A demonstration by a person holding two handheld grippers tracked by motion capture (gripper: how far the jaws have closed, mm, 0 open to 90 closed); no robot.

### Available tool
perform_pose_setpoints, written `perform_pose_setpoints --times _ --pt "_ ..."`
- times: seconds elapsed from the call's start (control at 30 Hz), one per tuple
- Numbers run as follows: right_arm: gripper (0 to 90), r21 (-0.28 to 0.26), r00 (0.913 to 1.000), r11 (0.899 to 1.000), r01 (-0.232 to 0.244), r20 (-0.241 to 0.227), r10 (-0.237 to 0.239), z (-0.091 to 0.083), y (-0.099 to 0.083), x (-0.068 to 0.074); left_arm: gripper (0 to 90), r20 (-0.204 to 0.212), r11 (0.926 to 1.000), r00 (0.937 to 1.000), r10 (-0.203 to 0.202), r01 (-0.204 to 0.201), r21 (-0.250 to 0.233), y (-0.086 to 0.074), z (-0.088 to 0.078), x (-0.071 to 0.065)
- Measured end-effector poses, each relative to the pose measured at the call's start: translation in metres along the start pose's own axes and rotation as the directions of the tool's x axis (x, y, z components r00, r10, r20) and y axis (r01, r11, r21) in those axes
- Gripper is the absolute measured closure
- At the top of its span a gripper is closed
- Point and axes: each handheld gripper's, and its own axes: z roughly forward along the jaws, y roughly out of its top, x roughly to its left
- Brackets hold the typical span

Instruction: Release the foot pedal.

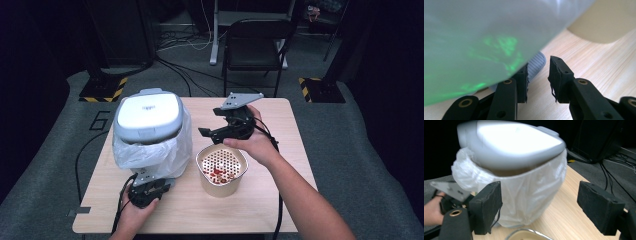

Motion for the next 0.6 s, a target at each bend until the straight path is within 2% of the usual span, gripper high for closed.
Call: perform_pose_setpoints --times 0.17,0.23,0.27,0.3,0.4,0.6 --pt "19.5 -0.007 0.9998 1.0 -0.002 0.021 0.002 -0.006 -0.009 -0.003 65.7 0.008 1.0 1.0 0.006 -0.006 0.004 0.0 -0.001 -0.001" --pt "19.7 -0.012 0.9996 1.0 -0.018 0.022 0.018 -0.009 -0.014 -0.004 63.7 0.007 0.9999 1.0 0.007 -0.007 0.009 0.0 -0.002 -0.001" --pt "19.8 -0.014 0.9996 1.0 -0.014 0.024 0.014 -0.01 -0.015 -0.005 62.9 0.003 0.9995 0.9997 0.024 -0.024 0.021 0.001 -0.004 -0.001" --pt "20.0 -0.01 0.9994 1.0 -0.02 0.026 0.02 -0.011 -0.016 -0.005 62.5 -0.004 0.9999 1.0 0.002 -0.002 0.014 0.0 -0.005 -0.004" --pt "20.4 -0.004 0.9991 1.0 -0.022 0.037 0.022 -0.014 -0.021 -0.005 60.3 0.002 0.9997 0.9999 0.017 -0.017 0.019 0.001 -0.009 -0.005" --pt "20.9 -0.005 0.9981 1.0 -0.024 0.057 0.025 -0.019 -0.034 -0.004 51.0 0.005 0.9998 0.9998 0.02 -0.02 0.006 0.003 -0.02 -0.008"
